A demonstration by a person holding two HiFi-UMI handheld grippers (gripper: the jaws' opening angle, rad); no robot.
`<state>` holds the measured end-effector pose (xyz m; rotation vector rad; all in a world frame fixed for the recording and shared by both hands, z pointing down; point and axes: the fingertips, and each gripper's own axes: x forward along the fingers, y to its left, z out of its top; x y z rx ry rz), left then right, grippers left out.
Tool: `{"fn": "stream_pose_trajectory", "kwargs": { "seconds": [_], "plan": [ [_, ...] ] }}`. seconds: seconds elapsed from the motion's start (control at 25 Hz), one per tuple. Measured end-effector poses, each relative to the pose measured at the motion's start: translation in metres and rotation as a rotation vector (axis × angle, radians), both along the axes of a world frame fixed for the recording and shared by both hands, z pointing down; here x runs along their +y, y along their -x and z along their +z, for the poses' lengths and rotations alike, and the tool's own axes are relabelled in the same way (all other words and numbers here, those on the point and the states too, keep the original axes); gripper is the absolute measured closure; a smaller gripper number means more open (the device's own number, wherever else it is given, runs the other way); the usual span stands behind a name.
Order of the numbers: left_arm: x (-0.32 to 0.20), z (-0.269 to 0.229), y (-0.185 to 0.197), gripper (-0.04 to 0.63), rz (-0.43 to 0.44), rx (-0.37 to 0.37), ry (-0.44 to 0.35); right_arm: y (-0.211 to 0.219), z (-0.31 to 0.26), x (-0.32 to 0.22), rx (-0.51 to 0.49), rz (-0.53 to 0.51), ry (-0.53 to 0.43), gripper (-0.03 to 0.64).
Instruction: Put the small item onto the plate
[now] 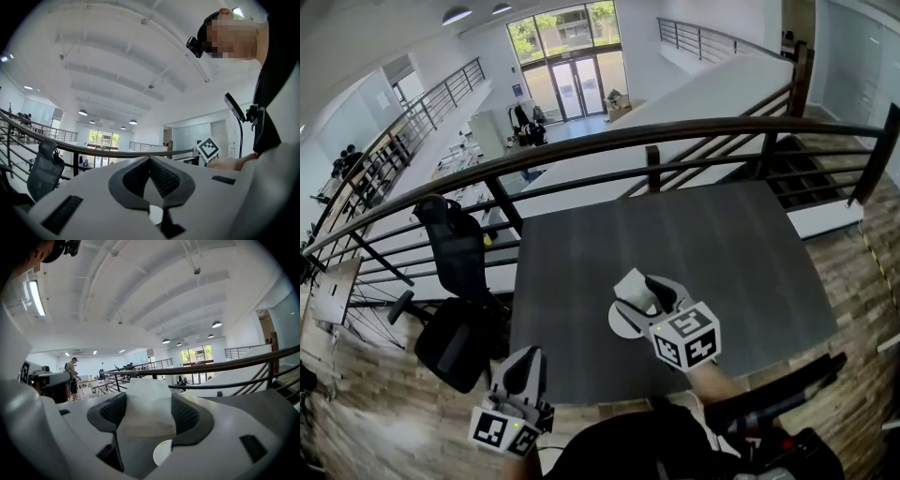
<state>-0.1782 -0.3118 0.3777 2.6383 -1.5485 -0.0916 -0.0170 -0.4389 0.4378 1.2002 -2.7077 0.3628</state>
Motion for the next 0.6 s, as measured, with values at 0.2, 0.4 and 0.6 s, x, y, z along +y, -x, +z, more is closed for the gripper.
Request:
{"fn": "stream_pose_trajectory", "kwargs": {
  "seconds": [0.2,0.4,0.6],
  "plan": [
    [-0.005,-0.003,0.007,0.592,-0.060,-0.017,0.005,0.008,0.024,-0.023,0.023,-0.028,0.041,0.313],
    [-0.011,0.001,0.009,0.592,-0.109,-0.038,0.015,0.011,0.066,-0.049,0.055,-0.039,0.099,0.313],
    [-0.009,0.001,0.008,0.592,-0.162,-0.049,0.020,0.008,0.125,-0.063,0.115,-0.056,0.203,0.313]
  ]
}}
